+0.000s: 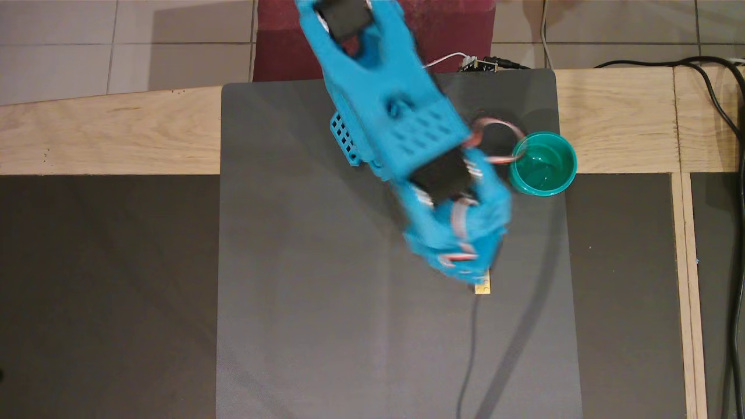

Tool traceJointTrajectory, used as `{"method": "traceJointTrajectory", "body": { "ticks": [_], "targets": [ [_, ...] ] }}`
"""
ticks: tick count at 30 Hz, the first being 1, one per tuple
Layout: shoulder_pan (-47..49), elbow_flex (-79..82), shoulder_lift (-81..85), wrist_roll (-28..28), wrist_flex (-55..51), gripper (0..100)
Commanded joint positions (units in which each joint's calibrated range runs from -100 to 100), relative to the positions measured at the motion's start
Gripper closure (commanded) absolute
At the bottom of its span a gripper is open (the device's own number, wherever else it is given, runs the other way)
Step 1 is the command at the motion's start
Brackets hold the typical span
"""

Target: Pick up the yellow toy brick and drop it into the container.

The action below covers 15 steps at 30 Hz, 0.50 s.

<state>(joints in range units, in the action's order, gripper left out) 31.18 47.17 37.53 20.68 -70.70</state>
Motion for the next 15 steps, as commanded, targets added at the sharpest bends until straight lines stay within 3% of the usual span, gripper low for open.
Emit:
{"method": "traceJointTrajectory", "body": {
  "ticks": [1,10,15],
  "targets": [
    [3.29,-3.22,-5.74,0.44,2.51,100],
    [10.48,-3.22,-17.29,0.65,8.90,100],
    [9.79,-3.85,-23.78,3.89,12.64,100]
  ]
}}
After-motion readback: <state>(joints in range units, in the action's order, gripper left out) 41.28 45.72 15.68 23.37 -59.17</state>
